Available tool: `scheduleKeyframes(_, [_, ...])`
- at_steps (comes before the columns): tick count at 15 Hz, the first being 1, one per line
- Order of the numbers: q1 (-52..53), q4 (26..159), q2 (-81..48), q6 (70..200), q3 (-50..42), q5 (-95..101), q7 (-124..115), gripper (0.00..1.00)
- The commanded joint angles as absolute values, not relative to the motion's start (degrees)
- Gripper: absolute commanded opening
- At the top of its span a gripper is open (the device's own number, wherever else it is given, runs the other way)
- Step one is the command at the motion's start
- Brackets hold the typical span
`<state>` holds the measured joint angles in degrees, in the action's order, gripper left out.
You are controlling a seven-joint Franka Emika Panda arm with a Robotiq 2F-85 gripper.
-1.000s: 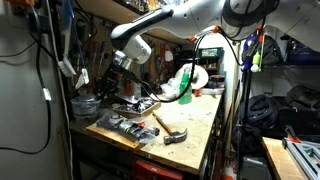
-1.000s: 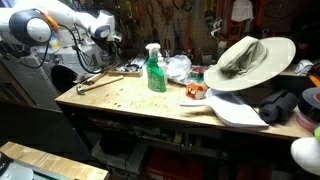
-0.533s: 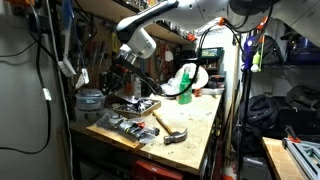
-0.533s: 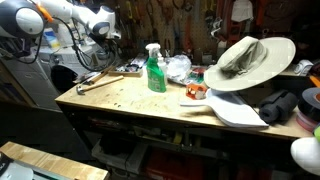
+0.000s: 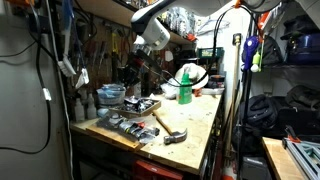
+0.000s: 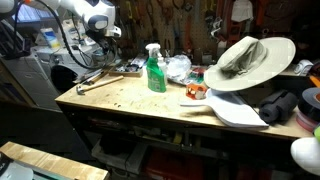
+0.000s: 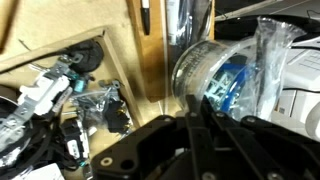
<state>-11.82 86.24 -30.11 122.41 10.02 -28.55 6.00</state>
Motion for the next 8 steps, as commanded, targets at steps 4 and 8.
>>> scheduleKeyframes(4, [-11.7, 106.5, -14.0, 123.4, 4.4, -30.8, 6.8, 0.01])
scheduleKeyframes(8, [-10.7, 117.0, -6.3, 127.3, 1.9, -32.9, 6.2, 0.01])
